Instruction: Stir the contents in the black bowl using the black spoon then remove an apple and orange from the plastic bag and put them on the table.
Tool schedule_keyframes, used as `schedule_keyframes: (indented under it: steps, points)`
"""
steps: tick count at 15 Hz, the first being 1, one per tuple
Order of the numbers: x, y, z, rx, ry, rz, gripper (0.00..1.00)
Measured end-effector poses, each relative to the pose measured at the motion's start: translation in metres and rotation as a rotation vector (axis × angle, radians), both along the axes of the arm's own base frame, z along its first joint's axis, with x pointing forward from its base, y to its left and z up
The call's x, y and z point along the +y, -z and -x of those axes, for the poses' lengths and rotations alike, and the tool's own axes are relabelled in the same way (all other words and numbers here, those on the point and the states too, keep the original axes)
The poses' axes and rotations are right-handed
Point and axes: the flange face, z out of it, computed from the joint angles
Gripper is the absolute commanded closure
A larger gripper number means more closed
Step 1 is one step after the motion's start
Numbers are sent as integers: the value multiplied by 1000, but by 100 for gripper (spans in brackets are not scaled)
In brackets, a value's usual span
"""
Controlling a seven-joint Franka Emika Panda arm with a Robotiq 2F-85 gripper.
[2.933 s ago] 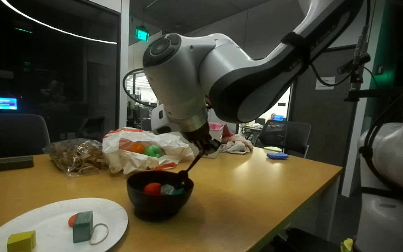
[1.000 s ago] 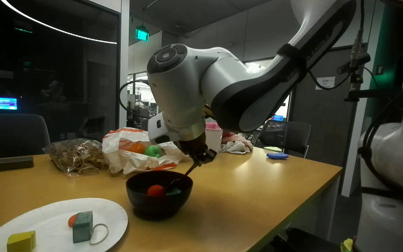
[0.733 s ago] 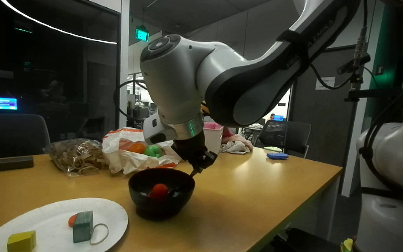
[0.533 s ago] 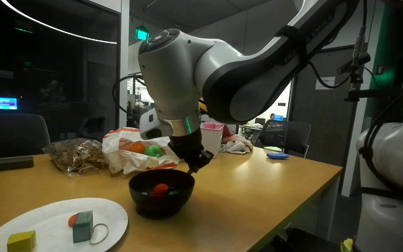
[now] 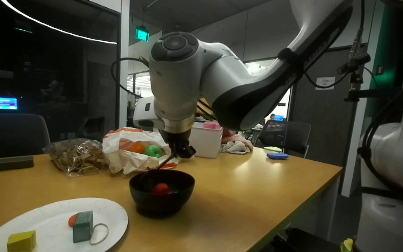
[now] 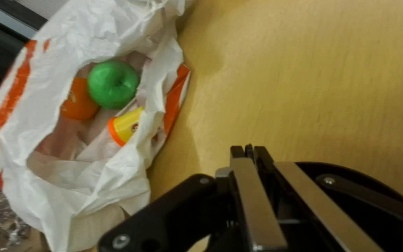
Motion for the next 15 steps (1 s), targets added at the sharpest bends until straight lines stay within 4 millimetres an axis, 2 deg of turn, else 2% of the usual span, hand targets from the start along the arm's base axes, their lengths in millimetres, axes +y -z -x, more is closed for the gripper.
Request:
schedule_keyframes:
  steps: [3, 7, 10, 14, 15]
  points:
    - [-10, -1, -6, -90, 12, 39, 88]
    - [-23, 3, -4, -71, 79, 106, 88]
    - [-27, 7, 0, 2, 126, 120, 88]
    - [-27, 11, 11, 210, 193, 90, 88]
    - [-26, 11, 13, 254, 205, 72, 78]
